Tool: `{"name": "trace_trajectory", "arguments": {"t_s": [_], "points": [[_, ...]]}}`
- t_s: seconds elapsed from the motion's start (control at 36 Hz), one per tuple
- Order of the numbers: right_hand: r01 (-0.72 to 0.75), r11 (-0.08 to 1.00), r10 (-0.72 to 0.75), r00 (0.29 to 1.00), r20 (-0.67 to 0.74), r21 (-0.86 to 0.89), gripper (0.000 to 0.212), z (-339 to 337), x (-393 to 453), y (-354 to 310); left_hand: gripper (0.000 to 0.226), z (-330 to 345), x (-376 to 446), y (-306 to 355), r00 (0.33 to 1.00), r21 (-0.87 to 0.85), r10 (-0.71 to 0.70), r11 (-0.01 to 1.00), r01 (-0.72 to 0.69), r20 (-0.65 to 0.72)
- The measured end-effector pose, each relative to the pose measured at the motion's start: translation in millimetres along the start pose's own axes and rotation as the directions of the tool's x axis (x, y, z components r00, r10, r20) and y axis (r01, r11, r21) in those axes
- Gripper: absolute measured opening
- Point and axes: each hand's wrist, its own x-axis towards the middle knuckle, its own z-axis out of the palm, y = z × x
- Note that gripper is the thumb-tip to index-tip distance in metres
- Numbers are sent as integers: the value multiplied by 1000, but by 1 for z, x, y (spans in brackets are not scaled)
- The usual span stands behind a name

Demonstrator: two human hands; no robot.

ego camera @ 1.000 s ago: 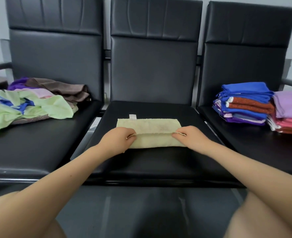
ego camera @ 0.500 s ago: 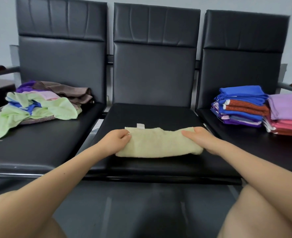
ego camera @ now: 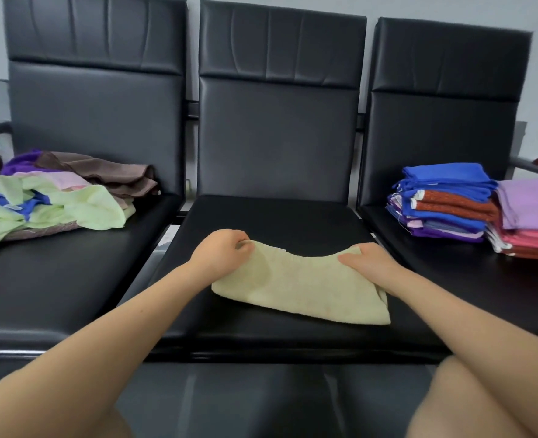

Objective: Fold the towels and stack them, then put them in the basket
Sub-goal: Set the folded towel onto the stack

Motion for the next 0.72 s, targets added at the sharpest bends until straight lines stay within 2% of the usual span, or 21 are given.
{"name": "trace_trajectory", "arguments": {"t_s": [0.06,0.17,0.22,0.33,0.47,0.58,0.64,0.72], "points": [[-23,995,21,999,-26,-95,22,-2,4,0,21,9,12,4,1000,5,23,1000,-23,3],[-82,957,75,997,-35,-280,35,-5,4,2,24,28,30,8,999,3,51,999,-51,15],[-102,936,96,995,-34,-337,35,-6,4,6,27,37,36,8,997,25,58,998,-59,43],[-99,920,85,995,-54,-378,18,-11,1,12,26,49,42,5,996,78,72,994,-76,51],[-121,876,100,993,-69,-467,15,-25,-1,25,33,57,48,5,997,116,58,991,-64,55],[-122,879,111,992,-51,-460,18,-29,-2,38,38,57,47,4,994,115,32,992,-43,101],[-134,873,116,991,-66,-469,21,-31,-3,43,30,54,47,5,989,83,5,996,-18,147],[-133,884,105,991,-87,-448,49,-33,-5,45,25,51,46,8,980,50,-20,999,11,196]]}}
